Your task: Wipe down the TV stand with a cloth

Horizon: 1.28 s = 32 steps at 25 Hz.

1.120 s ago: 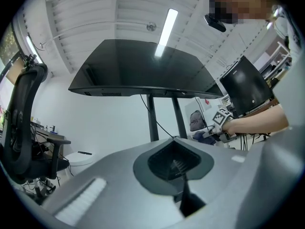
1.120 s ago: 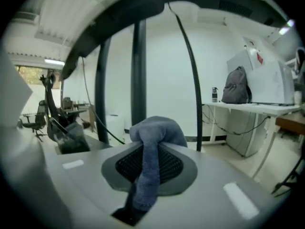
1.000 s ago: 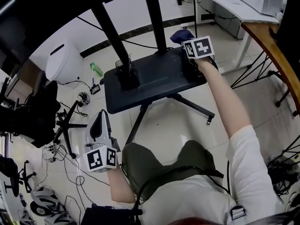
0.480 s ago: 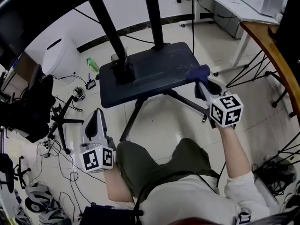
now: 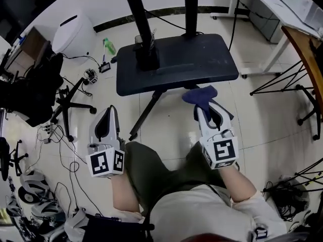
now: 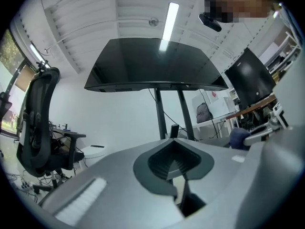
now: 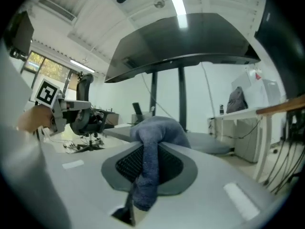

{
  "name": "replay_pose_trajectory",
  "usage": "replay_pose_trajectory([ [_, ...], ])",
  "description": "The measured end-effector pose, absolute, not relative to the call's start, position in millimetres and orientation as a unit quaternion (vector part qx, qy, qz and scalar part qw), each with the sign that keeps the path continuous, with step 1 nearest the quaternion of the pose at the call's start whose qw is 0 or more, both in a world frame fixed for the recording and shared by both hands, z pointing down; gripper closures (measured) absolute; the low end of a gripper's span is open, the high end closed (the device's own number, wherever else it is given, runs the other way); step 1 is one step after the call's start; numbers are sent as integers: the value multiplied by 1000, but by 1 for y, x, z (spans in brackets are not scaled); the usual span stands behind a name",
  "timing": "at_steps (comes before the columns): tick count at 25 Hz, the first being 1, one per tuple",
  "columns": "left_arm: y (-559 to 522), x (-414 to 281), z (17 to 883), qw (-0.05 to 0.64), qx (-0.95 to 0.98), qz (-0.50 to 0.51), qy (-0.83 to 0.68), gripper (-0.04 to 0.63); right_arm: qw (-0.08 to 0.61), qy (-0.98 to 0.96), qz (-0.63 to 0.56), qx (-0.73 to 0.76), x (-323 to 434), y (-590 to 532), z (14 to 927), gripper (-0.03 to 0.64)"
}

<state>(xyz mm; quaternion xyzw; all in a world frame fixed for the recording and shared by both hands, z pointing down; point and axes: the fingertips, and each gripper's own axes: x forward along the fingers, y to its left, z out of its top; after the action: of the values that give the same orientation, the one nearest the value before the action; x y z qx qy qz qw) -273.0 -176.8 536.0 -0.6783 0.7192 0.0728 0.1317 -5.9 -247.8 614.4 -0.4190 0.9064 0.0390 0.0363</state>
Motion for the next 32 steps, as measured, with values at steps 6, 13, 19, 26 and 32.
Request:
replay_pose_trajectory([
  [6, -144, -307, 559, 137, -652, 68, 743, 584, -2, 923, 52, -380, -153, -279, 742, 555],
  [13, -101, -348, 591, 126, -625, 60, 768, 584, -8, 906, 37, -422, -219, -406, 804, 555],
  [19, -86, -368, 592, 134, -613, 61, 776, 584, -20, 906, 30, -423, -241, -449, 831, 555],
  [26, -84, -379, 591, 146, -630, 51, 761, 584, -125, 907, -39, -401, -285, -505, 1053, 555],
  [32, -84, -409, 623, 124, -618, 46, 775, 584, -139, 918, -76, -364, -318, -478, 1136, 555],
])
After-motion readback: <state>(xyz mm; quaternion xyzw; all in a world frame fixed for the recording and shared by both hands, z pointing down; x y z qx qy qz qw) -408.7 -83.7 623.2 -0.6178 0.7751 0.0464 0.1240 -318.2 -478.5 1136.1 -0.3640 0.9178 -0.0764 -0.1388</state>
